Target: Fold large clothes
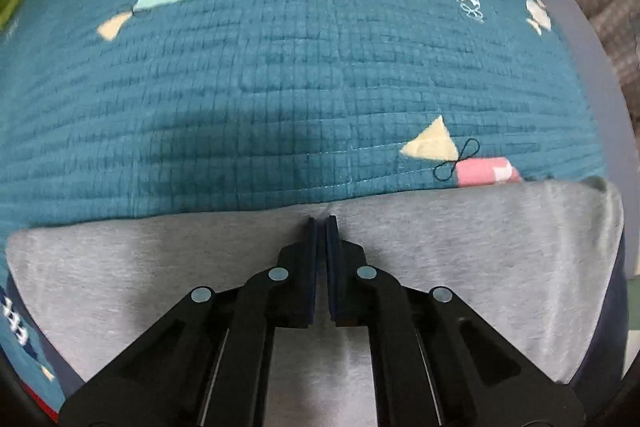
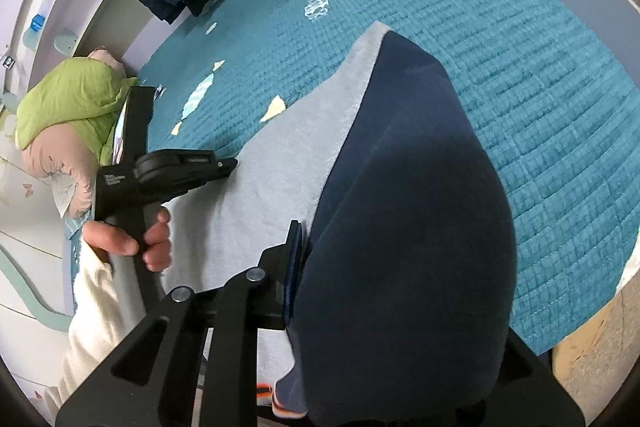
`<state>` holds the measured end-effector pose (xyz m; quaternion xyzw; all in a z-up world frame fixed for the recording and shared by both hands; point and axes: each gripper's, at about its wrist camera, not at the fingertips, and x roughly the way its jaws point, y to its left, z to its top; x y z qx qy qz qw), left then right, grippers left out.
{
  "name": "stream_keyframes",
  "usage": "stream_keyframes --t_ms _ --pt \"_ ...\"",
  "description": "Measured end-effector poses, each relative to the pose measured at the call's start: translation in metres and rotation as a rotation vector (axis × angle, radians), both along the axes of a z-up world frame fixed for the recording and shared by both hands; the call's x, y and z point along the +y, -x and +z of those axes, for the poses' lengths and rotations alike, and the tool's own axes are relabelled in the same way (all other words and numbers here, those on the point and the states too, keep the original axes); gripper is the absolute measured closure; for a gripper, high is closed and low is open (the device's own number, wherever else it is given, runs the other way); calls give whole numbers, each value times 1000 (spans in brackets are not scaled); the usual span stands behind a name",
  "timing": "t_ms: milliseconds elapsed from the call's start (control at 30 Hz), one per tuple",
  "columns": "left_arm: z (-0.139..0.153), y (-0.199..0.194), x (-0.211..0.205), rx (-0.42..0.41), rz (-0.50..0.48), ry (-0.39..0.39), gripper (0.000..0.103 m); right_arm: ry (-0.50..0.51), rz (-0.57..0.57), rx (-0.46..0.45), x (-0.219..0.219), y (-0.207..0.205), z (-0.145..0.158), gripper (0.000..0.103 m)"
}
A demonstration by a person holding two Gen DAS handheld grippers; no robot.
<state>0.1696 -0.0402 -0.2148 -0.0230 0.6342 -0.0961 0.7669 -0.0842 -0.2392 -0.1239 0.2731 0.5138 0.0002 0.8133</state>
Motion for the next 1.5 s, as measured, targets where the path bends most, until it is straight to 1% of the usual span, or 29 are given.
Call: stream_keyframes --t_ms 100,167,233,267,300,367,400,467,533,567,600,700,733,767,833,900,933,1000,1033,1067,1133,1167,1267,1300,1333,1367,1400,1433,1500 --pt "6 2 7 27 32 23 99 -9 12 11 -1 0 1 83" --pt "19 20 5 13 5 0 100 -6 20 14 -1 2 2 83" --pt "20 42 3 14 -6 -12 101 -8 22 16 -1 4 -1 82" --pt "15 51 6 6 13 5 102 -6 21 20 -1 4 -2 82" --pt "7 56 10 -23 29 19 102 -4 18 29 -1 3 -5 81" --pt "3 65 13 -69 60 42 102 -6 10 44 -2 3 -9 81" --pt "10 71 11 -81 49 22 102 -9 12 46 -3 3 -9 81" --pt "18 85 8 -75 34 14 101 -17 24 44 -4 5 -8 81" --pt "21 105 4 -88 -6 -13 101 -13 32 53 -5 5 -10 81" --pt "19 115 5 -79 -7 -12 101 -13 31 58 -5 5 -11 81" --pt "15 129 8 -55 -1 15 102 -17 29 63 -6 5 -13 81" --pt "13 161 9 -67 -7 30 102 -18 33 70 -7 5 -15 81" --pt "9 175 10 -45 -3 34 102 -18 35 75 -8 4 -16 81" --pt "8 189 11 -50 3 35 102 -17 38 82 -8 4 -17 81" --pt "11 210 8 -79 -28 -2 102 -13 44 90 -7 4 -19 81" --pt "15 228 10 -80 -30 -3 102 -12 48 104 -9 3 -22 81" --pt "17 232 13 -70 -24 4 102 -13 49 109 -9 3 -24 81" --pt "18 240 20 -15 -2 36 101 -14 53 116 -9 2 -26 81" --pt "19 245 24 3 -13 41 102 -18 54 119 -10 1 -27 81" --pt "24 246 26 -6 -25 37 102 -26 50 120 -11 1 -27 81" --pt "39 233 26 -52 -52 -7 102 -32 47 116 -11 1 -26 81" --pt "46 221 26 -82 -58 0 102 -30 46 112 -10 1 -24 81" --pt "64 161 25 -153 -35 34 102 -30 27 110 -7 3 -23 81" --pt "67 145 24 -179 -31 30 102 -34 23 107 -7 3 -22 81" --pt "69 114 22 -210 -12 14 102 -36 20 104 -7 4 -21 81" --pt "69 95 22 -214 2 15 102 -34 15 100 -7 5 -19 81" --pt "68 69 21 -207 17 47 102 -34 9 96 -8 6 -18 81" --pt "66 55 23 -199 17 73 102 -42 -2 93 -10 9 -17 81" --pt "57 32 14 -182 9 73 102 -47 -14 93 -11 11 -18 81"
